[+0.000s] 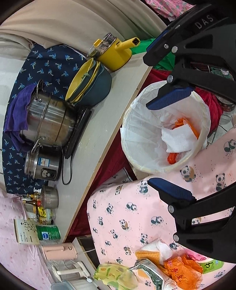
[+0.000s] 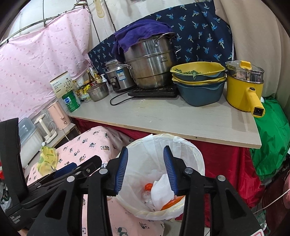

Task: Collect trash
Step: 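Move both tools back over the remaining trash on the table, then grasp the green packet and silver tube with the right tool while the left grasps the yellow-green snack bag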

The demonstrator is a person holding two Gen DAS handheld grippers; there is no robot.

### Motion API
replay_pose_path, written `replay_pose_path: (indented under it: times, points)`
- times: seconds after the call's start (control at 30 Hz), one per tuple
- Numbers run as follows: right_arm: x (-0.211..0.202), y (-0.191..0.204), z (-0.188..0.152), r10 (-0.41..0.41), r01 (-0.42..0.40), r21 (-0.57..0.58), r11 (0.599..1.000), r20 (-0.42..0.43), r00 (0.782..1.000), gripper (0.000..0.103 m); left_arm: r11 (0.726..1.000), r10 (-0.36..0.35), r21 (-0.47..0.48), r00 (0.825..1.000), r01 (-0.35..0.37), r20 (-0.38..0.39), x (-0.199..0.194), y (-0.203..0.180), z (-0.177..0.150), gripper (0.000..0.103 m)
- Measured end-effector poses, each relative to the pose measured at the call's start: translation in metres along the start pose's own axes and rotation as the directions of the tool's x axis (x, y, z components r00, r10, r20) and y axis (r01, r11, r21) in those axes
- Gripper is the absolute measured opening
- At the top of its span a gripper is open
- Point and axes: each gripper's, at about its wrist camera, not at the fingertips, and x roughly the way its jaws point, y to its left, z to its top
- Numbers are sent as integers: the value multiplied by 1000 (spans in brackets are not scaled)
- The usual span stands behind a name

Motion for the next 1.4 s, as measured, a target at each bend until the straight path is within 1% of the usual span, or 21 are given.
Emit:
replay_pose_path:
  times: [0.1,0.3,0.6,0.73,0.83,0.97,1.07,1.23,1.33,1.4]
  points:
    - [-5,11,-2,11,-11,-15,1000,5,1000,46,1000,20,-17,1000,-20,10,-9,12,-1,74]
    - [-10,36,-6,42,-43,-48,998,-3,999,48,995,69,-72,997,-67,21,-29,44,-1,74]
    - [-11,88,-19,108,-111,-108,988,-34,994,48,976,173,-140,984,-166,42,-61,107,-1,75]
    - [-6,113,-27,147,-154,-122,981,-65,987,48,960,233,-166,972,-224,39,-74,139,-4,75]
    - [1,134,-34,183,-194,-124,973,-100,978,48,949,261,-189,965,-251,29,-80,164,-6,75]
    - [9,164,-46,221,-241,-139,960,-144,964,49,927,319,-213,947,-308,23,-89,202,-9,80]
    - [18,187,-56,249,-276,-148,950,-178,952,49,912,354,-228,935,-341,16,-94,229,-10,80]
    - [38,222,-71,275,-317,-166,934,-233,933,49,887,418,-218,909,-407,2,-94,272,-10,80]
    - [54,241,-79,284,-335,-170,927,-269,920,49,878,440,-203,898,-434,-15,-88,295,-10,81]
    - [65,251,-84,290,-348,-166,923,-294,911,49,876,446,-191,895,-442,-27,-83,308,-11,81]
